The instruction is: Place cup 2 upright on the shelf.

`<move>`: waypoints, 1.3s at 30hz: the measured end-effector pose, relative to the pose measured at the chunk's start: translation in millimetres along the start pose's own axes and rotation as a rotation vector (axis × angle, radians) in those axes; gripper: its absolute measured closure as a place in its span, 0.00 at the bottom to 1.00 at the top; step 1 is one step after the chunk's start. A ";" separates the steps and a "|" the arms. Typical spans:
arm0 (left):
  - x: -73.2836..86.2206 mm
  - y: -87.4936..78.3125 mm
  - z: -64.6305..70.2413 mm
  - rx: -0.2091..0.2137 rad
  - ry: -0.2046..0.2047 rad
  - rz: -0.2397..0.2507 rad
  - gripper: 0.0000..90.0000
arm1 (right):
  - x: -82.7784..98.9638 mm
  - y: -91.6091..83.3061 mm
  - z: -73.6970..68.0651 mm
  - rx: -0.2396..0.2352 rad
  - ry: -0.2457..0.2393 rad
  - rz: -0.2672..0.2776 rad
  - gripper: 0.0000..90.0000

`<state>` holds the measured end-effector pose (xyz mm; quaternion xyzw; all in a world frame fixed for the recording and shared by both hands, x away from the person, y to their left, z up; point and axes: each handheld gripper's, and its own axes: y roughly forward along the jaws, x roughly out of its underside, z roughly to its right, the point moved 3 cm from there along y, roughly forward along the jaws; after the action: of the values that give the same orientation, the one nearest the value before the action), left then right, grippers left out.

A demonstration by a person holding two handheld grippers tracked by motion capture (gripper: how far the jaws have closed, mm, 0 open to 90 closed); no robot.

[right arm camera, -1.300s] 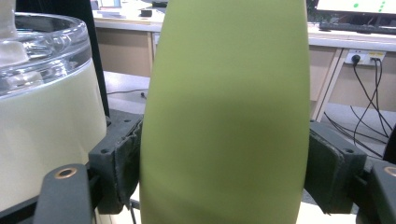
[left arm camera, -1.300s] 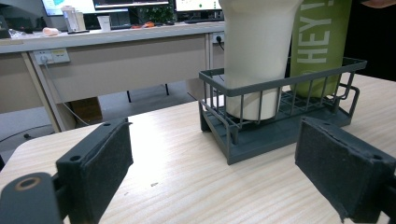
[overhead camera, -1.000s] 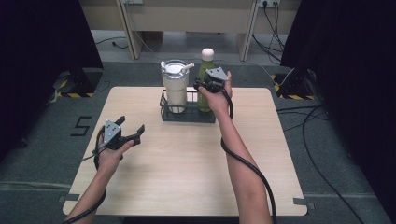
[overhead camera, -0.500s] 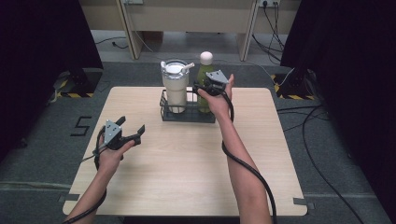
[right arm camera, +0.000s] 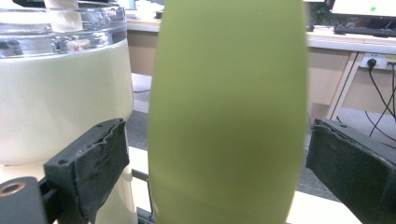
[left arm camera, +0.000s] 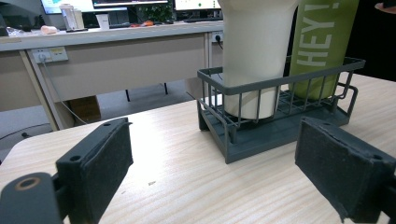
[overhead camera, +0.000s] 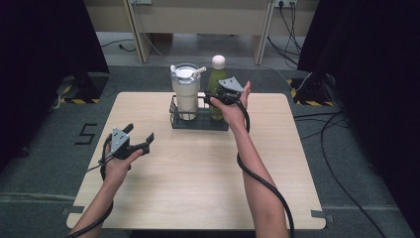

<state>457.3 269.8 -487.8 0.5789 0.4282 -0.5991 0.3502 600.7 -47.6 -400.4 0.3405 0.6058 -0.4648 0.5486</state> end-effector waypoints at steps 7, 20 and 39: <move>-0.7 0.4 1.5 0.005 0.001 0.001 0.11 | 5.2 -8.0 -0.5 -0.004 -0.001 0.001 0.06; 0.3 1.6 3.5 0.009 0.003 -0.004 0.11 | 12.8 -23.4 -1.6 -0.007 -0.021 -0.003 0.05; 1.0 1.7 4.8 0.008 0.006 -0.007 0.11 | 15.2 -50.0 2.1 -0.027 -0.020 0.008 0.05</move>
<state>456.9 264.8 -489.2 0.5806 0.4289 -0.6002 0.3446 552.8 -67.9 -405.8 0.3309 0.6052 -0.4575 0.5611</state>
